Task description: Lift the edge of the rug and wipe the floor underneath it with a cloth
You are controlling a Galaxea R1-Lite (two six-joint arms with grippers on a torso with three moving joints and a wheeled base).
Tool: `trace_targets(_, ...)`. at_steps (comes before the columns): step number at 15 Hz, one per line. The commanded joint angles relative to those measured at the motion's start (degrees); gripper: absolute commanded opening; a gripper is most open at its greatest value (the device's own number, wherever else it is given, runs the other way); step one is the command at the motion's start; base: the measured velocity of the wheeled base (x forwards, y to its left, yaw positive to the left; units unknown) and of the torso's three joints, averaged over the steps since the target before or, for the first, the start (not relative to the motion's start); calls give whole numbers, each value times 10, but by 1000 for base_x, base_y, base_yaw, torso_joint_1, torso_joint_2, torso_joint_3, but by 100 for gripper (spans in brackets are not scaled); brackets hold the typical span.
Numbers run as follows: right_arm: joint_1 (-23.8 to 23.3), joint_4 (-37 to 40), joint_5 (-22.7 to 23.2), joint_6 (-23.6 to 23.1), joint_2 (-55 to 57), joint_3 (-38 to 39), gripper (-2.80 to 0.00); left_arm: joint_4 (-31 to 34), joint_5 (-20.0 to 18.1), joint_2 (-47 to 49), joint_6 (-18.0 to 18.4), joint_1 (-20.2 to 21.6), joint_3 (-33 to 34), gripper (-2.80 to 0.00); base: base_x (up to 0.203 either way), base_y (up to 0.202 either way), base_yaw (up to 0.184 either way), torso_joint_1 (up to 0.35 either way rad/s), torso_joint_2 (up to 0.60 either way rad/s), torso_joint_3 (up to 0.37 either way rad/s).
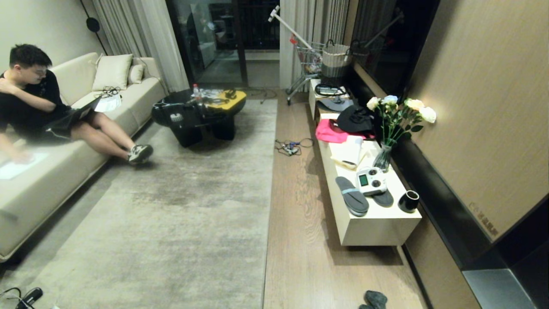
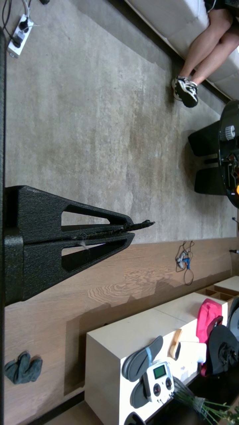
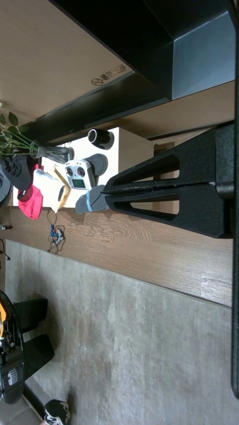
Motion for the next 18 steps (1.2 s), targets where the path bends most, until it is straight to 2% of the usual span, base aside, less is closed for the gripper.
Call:
trace_targets(1, 0, 0, 0, 0, 1, 0, -280, 0, 0, 0, 0, 0, 0, -280, 0, 0, 0, 0, 0, 0)
trace_targets(18, 0, 0, 0, 1, 1, 0, -280, 0, 0, 0, 0, 0, 0, -280, 0, 0, 0, 0, 0, 0)
